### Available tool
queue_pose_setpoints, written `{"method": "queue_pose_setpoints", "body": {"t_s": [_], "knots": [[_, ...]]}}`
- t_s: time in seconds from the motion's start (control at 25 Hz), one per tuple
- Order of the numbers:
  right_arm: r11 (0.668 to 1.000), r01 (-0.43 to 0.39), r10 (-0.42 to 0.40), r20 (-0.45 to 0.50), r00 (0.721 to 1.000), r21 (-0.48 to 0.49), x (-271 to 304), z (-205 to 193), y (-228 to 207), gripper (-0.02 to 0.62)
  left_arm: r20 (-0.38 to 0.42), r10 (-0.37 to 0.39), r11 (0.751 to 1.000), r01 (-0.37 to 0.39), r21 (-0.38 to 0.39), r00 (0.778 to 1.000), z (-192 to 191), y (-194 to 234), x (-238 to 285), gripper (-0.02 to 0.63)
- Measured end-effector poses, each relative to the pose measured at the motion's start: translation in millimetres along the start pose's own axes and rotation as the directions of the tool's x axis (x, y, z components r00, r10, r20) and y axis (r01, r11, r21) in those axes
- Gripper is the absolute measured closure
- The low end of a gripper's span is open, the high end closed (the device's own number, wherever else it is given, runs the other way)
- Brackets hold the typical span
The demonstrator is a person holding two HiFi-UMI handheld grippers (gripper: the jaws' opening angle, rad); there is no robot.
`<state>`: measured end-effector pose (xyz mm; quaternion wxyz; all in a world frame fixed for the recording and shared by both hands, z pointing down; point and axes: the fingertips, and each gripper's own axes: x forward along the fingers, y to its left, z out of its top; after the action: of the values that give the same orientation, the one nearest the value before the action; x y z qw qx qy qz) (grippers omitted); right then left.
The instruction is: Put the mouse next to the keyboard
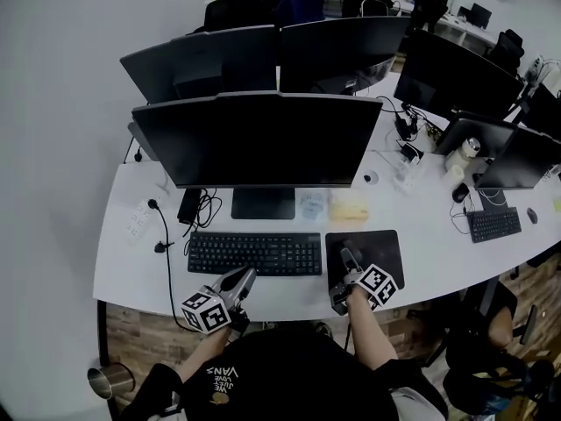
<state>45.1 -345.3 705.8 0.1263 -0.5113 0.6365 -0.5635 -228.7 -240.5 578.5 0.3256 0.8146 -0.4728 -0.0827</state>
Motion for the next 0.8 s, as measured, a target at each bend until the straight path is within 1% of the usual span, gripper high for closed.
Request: {"method": "queue_pose_setpoints", "body": {"t_s": [0.08, 0.16, 0.28, 0.36, 0.48, 0.6, 0.8], "knots": [[1.0, 0.014, -0.014, 0.01, 1.0, 0.012, 2, 1, -4, 0.417, -0.004, -0.009, 1.0, 0.009, 0.001, 1.0, 2, 4, 0, 0.604], [0.998, 0.06, -0.06, -0.006, 0.998, 0.003, 3, -1, -11, 0.416, -0.008, -0.015, 1.0, 0.015, -0.002, 1.0, 3, 8, -1, 0.604], [0.994, 0.101, -0.102, -0.022, 0.995, -0.038, 2, -5, -15, 0.404, -0.016, -0.022, 1.0, 0.021, -0.012, 1.0, 1, 13, -4, 0.604], [0.987, 0.135, -0.137, -0.027, 0.99, -0.089, 3, -7, -16, 0.393, -0.018, -0.027, 1.0, 0.027, -0.014, 0.999, 1, 16, -5, 0.604], [0.962, 0.206, -0.216, -0.042, 0.975, -0.178, 3, -13, -19, 0.358, -0.018, -0.033, 0.999, 0.032, -0.017, 0.999, 2, 21, -8, 0.604], [0.935, 0.253, -0.274, -0.053, 0.96, -0.25, 1, -15, -18, 0.341, -0.017, -0.035, 0.999, 0.035, -0.016, 0.999, 5, 25, -12, 0.604], [0.87, 0.315, -0.366, -0.067, 0.928, -0.379, -6, -18, -20, 0.294, -0.026, -0.037, 0.999, 0.037, -0.028, 0.999, 5, 34, -18, 0.604]]}}
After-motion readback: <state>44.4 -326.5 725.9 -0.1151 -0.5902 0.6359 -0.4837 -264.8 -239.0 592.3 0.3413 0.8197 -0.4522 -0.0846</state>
